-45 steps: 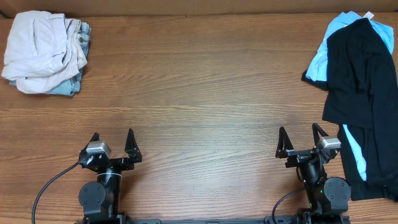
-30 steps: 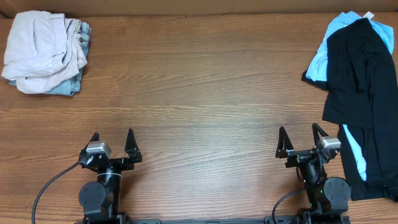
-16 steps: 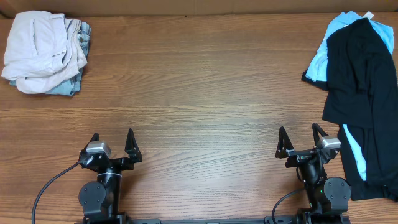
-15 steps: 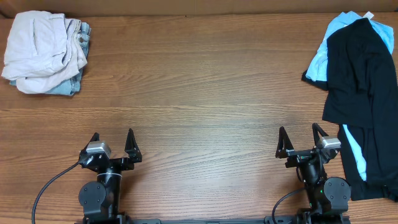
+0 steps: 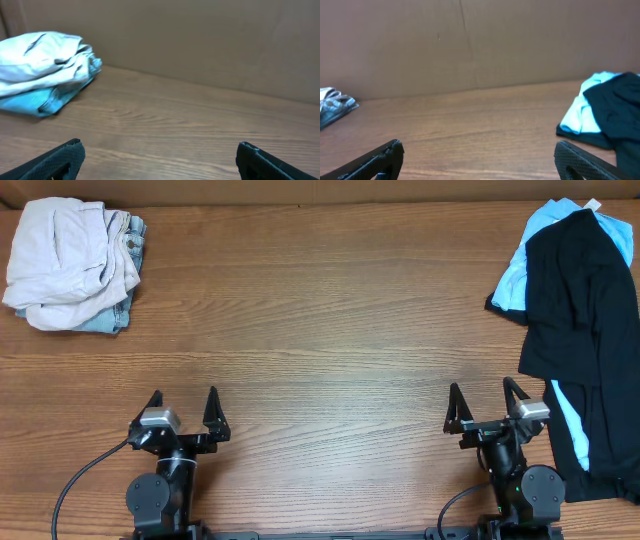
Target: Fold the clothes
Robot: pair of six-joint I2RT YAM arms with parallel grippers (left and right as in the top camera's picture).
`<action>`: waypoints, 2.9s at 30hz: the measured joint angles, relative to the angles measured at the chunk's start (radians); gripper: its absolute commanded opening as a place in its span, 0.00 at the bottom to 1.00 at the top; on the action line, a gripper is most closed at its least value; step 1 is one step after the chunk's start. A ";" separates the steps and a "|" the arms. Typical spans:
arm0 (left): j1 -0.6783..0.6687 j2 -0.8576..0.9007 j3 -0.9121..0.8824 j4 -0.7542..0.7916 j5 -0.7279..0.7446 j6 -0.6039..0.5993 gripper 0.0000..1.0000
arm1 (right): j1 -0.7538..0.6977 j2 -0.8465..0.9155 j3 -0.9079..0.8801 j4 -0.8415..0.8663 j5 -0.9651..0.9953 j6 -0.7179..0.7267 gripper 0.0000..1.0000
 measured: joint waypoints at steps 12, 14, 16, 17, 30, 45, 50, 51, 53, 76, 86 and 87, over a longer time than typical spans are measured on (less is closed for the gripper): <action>0.000 0.003 0.149 -0.083 0.069 0.016 1.00 | 0.000 0.001 0.170 -0.128 -0.016 -0.001 1.00; 0.000 0.018 0.209 -0.107 0.076 0.029 1.00 | 0.000 0.010 0.249 -0.175 -0.017 0.000 1.00; 0.000 0.050 0.268 -0.126 0.093 0.045 1.00 | 0.000 0.039 0.345 -0.218 -0.019 -0.001 1.00; 0.000 0.074 0.300 -0.134 0.105 0.055 1.00 | 0.000 0.062 0.396 -0.238 -0.019 -0.001 1.00; 0.000 0.623 0.846 -0.486 0.154 0.215 1.00 | 0.000 0.813 1.248 -0.827 -0.008 0.000 1.00; 0.000 1.151 1.183 -0.702 0.154 0.271 1.00 | -0.178 1.544 1.676 -1.036 0.079 -0.003 1.00; 0.000 1.250 1.183 -0.702 0.176 0.264 1.00 | -0.295 1.661 1.676 -1.106 0.083 0.000 1.00; 0.000 1.270 1.183 -0.700 0.187 0.260 1.00 | -0.311 1.688 1.677 -1.126 0.086 0.000 1.00; 0.000 1.306 1.183 -0.695 0.212 0.259 1.00 | -0.326 1.738 1.678 -1.155 0.089 0.000 1.00; 0.000 1.519 1.184 -0.710 0.311 0.241 1.00 | -0.327 1.941 1.218 -0.589 0.100 0.099 0.91; 0.000 1.519 1.184 -0.710 0.311 0.241 1.00 | -0.320 1.921 1.162 -0.539 0.201 0.179 0.54; 0.000 1.519 1.184 -0.710 0.311 0.241 1.00 | -0.322 1.918 1.157 -0.539 0.210 0.179 0.44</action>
